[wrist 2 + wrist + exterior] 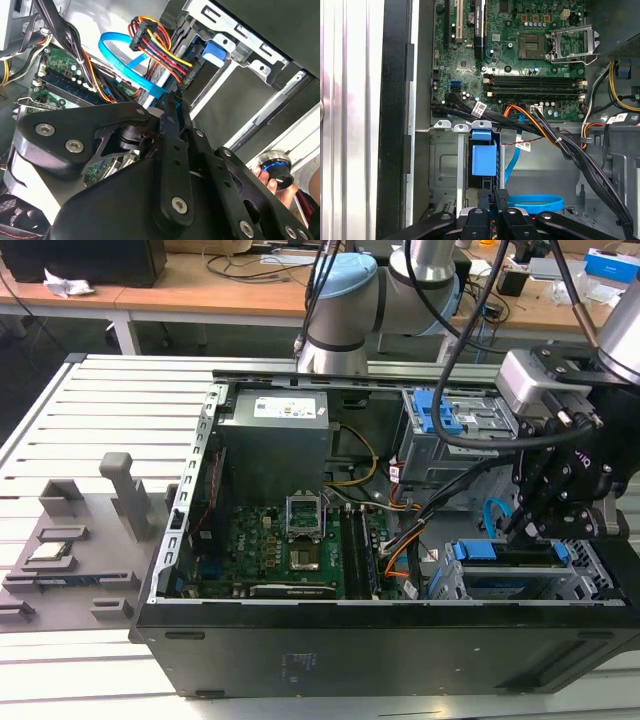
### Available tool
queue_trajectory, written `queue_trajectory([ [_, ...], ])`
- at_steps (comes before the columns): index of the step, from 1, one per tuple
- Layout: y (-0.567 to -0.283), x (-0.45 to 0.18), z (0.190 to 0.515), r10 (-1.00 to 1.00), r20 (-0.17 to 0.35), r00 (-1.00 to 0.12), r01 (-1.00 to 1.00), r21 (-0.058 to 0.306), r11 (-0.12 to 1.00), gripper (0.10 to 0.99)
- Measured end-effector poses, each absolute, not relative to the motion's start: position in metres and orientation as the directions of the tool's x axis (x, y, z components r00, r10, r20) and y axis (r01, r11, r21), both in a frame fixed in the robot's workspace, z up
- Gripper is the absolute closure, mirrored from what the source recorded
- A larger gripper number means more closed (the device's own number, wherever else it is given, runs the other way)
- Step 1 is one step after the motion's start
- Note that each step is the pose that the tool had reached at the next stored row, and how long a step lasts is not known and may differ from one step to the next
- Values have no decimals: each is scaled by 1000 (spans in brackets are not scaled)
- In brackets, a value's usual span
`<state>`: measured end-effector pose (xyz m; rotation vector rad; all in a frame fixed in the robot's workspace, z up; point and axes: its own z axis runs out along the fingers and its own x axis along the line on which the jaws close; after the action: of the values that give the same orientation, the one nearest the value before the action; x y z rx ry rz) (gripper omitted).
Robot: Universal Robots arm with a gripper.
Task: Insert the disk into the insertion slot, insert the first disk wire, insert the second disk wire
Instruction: 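Insert the second disk wire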
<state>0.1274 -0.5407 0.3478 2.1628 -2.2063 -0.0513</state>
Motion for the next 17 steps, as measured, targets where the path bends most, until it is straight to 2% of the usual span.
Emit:
queue_trajectory([
  [17,-541,129,339,-1000,11,-19,-998,60,20,925],
])
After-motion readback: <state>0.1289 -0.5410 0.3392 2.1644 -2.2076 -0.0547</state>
